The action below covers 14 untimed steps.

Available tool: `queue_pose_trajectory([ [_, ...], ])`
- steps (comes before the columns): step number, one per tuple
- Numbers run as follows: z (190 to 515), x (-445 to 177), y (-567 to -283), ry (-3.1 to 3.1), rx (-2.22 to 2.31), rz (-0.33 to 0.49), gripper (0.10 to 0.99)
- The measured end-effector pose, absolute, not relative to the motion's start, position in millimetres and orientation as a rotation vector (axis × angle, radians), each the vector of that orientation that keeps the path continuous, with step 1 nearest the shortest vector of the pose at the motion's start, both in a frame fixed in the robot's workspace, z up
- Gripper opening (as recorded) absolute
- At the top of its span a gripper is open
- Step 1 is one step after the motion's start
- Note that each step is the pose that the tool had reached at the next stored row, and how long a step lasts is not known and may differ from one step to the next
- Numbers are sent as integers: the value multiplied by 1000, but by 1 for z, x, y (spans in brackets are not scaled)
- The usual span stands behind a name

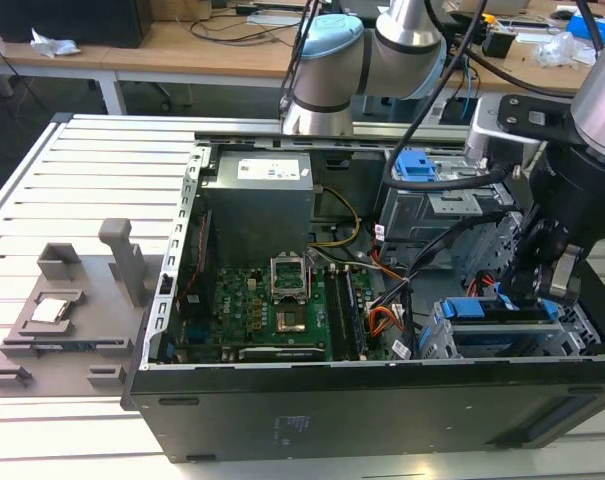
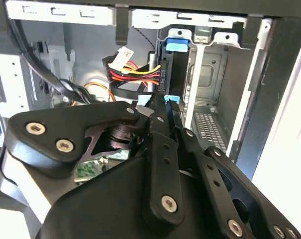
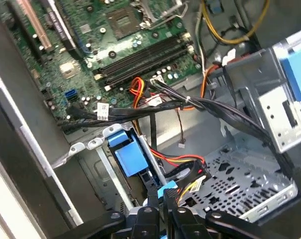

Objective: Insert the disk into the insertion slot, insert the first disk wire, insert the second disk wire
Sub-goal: 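Insert the second disk wire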

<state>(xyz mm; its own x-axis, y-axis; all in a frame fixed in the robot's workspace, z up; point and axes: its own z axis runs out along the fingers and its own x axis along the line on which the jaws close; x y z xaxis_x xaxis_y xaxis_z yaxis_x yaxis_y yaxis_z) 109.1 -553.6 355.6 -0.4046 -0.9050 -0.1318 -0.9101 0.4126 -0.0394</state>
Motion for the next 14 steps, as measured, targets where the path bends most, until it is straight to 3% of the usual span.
queue_pose_trajectory([
  [5,356,109,-554,2449,-1792,18,192],
  [6,356,109,-553,2421,-1841,6,110],
  [14,355,109,-552,2289,-2060,-57,106],
])
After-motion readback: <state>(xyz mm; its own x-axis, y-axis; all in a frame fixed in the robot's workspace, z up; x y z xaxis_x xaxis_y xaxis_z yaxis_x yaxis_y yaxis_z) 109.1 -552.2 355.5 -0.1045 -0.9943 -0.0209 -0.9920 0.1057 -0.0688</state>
